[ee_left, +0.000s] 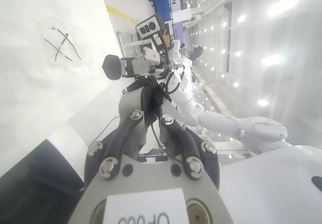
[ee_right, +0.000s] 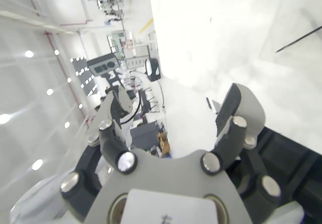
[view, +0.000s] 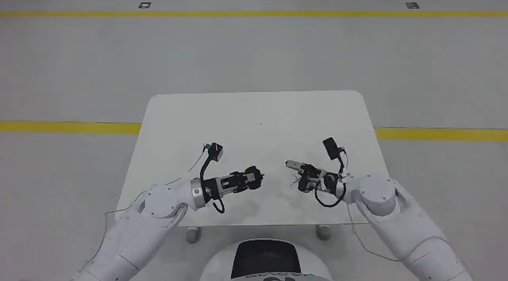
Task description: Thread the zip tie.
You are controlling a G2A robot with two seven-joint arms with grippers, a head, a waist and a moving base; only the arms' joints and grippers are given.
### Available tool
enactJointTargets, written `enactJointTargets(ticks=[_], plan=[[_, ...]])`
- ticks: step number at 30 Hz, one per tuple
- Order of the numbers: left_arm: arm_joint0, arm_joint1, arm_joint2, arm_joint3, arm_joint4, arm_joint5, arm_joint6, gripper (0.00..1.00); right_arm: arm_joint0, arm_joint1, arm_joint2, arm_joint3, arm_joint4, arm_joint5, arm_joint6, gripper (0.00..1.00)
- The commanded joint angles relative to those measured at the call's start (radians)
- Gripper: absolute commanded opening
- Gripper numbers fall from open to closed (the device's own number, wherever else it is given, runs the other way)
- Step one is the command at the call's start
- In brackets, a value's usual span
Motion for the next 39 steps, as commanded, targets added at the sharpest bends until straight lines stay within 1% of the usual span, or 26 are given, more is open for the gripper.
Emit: enactJointTargets(ticks=[1,3,4,6,8,10,18,20,21,23,27,29,33,37,39], plan=[[0.000,0.000,0.000,0.000,0.000,0.000,0.000,0.00,-0.026,-0.003,-0.019,-0.048,-0.110,0.088,-0.180,1.00],[0.000,0.000,0.000,0.000,0.000,0.000,0.000,0.00,-0.042,-0.009,-0.038,-0.037,-0.143,0.088,-0.252,1.00],[0.000,0.000,0.000,0.000,0.000,0.000,0.000,0.00,-0.045,-0.013,-0.054,-0.005,-0.165,0.088,-0.277,1.00],[0.000,0.000,0.000,0.000,0.000,0.000,0.000,0.00,-0.036,-0.024,-0.075,0.035,-0.181,0.088,-0.314,1.00],[0.000,0.000,0.000,0.000,0.000,0.000,0.000,0.00,-0.027,-0.040,-0.100,0.052,-0.181,0.088,-0.351,1.00],[0.000,0.000,0.000,0.000,0.000,0.000,0.000,0.00,-0.033,-0.048,-0.112,-0.013,-0.179,0.088,-0.369,1.00],[0.000,0.000,0.000,0.000,0.000,0.000,0.000,0.00,-0.033,-0.048,-0.112,-0.013,-0.179,0.088,-0.369,1.00],[0.000,0.000,0.000,0.000,0.000,0.000,0.000,0.00,-0.031,-0.050,-0.120,-0.017,-0.207,0.088,-0.372,1.00],[0.000,0.000,0.000,0.000,0.000,0.000,0.000,0.00,-0.026,-0.049,-0.125,-0.011,-0.248,0.088,-0.370,1.00],[0.000,0.000,0.000,0.000,0.000,0.000,0.000,0.00,-0.023,-0.050,-0.126,-0.006,-0.295,0.088,-0.382,1.00],[0.000,0.000,0.000,0.000,0.000,0.000,0.000,0.00,-0.008,-0.055,-0.119,0.008,-0.403,0.088,-0.349,1.00],[0.000,0.000,0.000,0.000,0.000,0.000,0.000,0.00,-0.005,-0.063,-0.105,0.006,-0.456,0.088,-0.326,1.00],[0.000,0.000,0.000,0.000,0.000,0.000,0.000,0.00,0.000,-0.081,-0.068,-0.031,-0.576,0.088,-0.234,1.00],[0.000,0.000,0.000,0.000,0.000,0.000,0.000,0.00,-0.008,-0.113,-0.021,-0.078,-0.717,0.088,-0.112,1.00],[0.000,0.000,0.000,0.000,0.000,0.000,0.000,0.00,-0.015,-0.139,0.008,-0.095,-0.793,0.088,-0.051,1.00]])
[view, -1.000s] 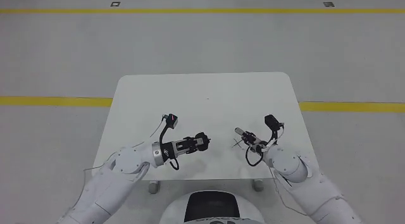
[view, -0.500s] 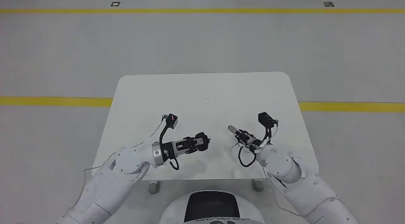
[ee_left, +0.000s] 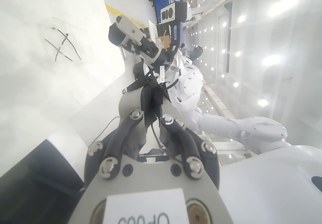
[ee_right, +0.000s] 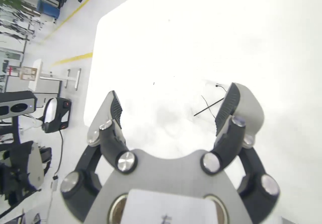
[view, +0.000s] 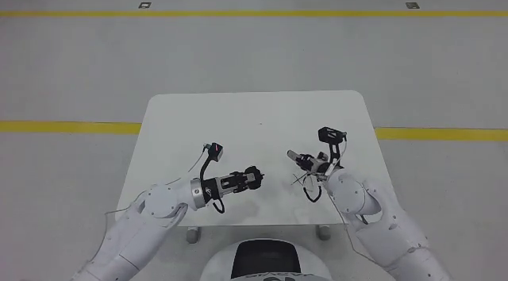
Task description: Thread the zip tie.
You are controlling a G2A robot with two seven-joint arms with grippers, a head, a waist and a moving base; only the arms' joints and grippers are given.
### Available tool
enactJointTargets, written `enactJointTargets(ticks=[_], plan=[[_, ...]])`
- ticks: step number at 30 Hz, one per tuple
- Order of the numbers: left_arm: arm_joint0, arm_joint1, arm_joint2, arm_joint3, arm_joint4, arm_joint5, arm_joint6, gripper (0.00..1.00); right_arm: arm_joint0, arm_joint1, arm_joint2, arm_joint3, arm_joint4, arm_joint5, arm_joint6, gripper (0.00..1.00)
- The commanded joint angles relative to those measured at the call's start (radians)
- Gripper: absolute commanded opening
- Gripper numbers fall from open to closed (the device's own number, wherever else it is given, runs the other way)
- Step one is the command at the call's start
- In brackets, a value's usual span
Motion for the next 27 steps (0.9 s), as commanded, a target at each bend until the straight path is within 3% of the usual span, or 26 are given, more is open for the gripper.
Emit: enactJointTargets(ticks=[1,5,9,10,22,27], plan=[[0.000,0.000,0.000,0.000,0.000,0.000,0.000,0.00,-0.005,-0.023,0.023,-0.014,-0.075,0.000,0.055,1.00],[0.000,0.000,0.000,0.000,0.000,0.000,0.000,0.00,-0.020,-0.091,0.082,-0.044,-0.206,0.000,0.164,1.00],[0.000,0.000,0.000,0.000,0.000,0.000,0.000,0.00,-0.027,-0.182,0.141,-0.038,-0.343,0.000,0.290,1.00],[0.000,0.000,0.000,0.000,0.000,0.000,0.000,0.00,-0.026,-0.188,0.144,-0.038,-0.356,0.000,0.303,1.00],[0.000,0.000,0.000,0.000,0.000,0.000,0.000,0.00,-0.027,-0.188,0.142,-0.036,-0.357,-0.003,0.301,1.00],[0.000,0.000,0.000,0.000,0.000,0.000,0.000,0.00,-0.024,-0.190,0.123,-0.043,-0.501,0.000,0.372,1.00]])
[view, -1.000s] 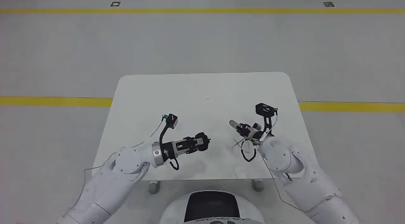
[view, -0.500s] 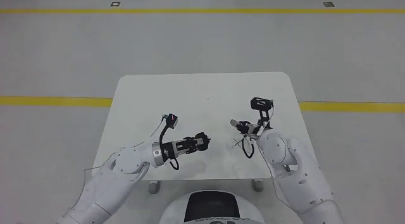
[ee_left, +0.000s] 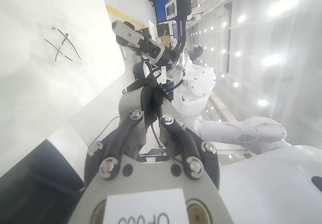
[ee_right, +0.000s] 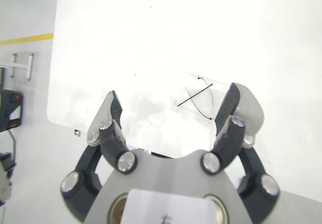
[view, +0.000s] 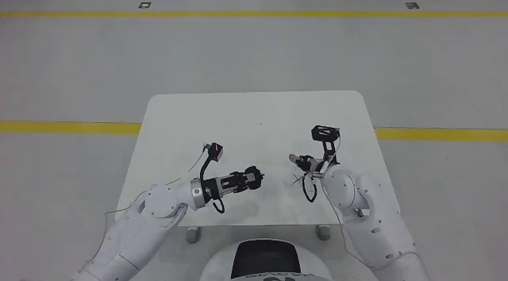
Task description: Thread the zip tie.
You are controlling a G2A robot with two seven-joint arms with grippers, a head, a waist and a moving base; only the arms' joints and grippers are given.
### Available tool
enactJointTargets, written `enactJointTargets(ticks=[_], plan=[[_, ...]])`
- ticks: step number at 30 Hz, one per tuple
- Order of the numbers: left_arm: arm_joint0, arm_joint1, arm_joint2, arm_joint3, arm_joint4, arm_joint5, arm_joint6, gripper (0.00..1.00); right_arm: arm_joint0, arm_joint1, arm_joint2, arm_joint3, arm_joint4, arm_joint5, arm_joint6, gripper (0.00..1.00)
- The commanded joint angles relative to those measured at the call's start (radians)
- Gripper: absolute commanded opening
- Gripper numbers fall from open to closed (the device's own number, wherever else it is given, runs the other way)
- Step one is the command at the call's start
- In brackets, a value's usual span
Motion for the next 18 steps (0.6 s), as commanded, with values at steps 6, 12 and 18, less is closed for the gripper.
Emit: enactJointTargets(ticks=[6,12,18], plan=[[0.000,0.000,0.000,0.000,0.000,0.000,0.000,0.00,0.047,-0.057,0.012,-0.017,-0.205,0.000,0.226,1.00],[0.000,0.000,0.000,0.000,0.000,0.000,0.000,0.00,0.096,-0.139,0.022,0.039,-0.346,0.000,0.383,1.00],[0.000,0.000,0.000,0.000,0.000,0.000,0.000,0.00,0.136,-0.237,0.048,0.121,-0.456,0.000,0.484,1.00]])
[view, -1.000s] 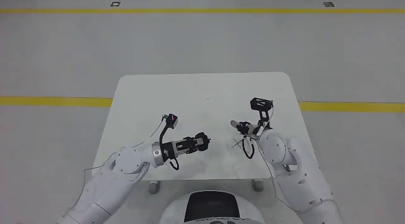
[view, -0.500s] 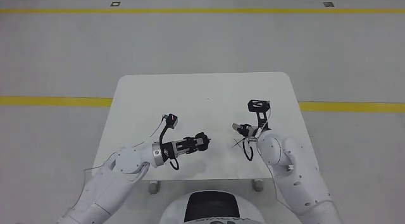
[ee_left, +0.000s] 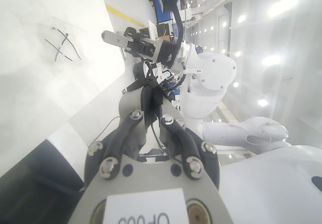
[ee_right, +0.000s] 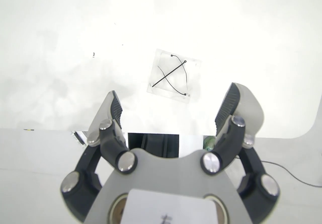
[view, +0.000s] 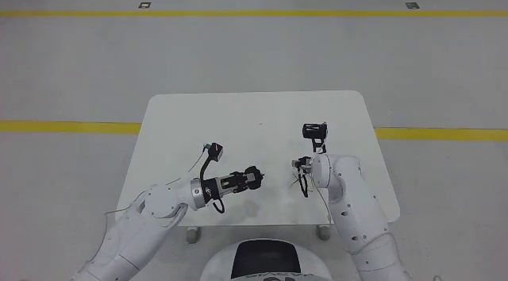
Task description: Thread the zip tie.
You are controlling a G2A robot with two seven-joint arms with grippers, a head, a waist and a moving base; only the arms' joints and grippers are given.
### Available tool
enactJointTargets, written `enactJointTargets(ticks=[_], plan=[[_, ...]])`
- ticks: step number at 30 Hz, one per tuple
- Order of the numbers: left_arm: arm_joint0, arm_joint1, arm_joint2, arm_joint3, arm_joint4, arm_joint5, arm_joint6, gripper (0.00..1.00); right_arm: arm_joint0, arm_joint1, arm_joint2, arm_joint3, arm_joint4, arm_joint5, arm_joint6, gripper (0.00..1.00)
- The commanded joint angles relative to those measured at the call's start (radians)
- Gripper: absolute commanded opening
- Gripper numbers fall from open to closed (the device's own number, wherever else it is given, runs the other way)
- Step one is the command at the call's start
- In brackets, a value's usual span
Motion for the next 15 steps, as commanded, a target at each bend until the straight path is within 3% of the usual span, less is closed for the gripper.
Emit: enactJointTargets(ticks=[1,6,15], plan=[[0.000,0.000,0.000,0.000,0.000,0.000,0.000,0.00,0.009,-0.028,0.015,0.031,-0.025,0.000,0.022,1.00],[0.000,0.000,0.000,0.000,0.000,0.000,0.000,0.00,0.037,-0.097,0.078,0.110,-0.025,0.000,0.032,1.00],[0.000,0.000,0.000,0.000,0.000,0.000,0.000,0.00,0.034,-0.094,0.079,0.122,-0.025,0.000,0.001,1.00]])
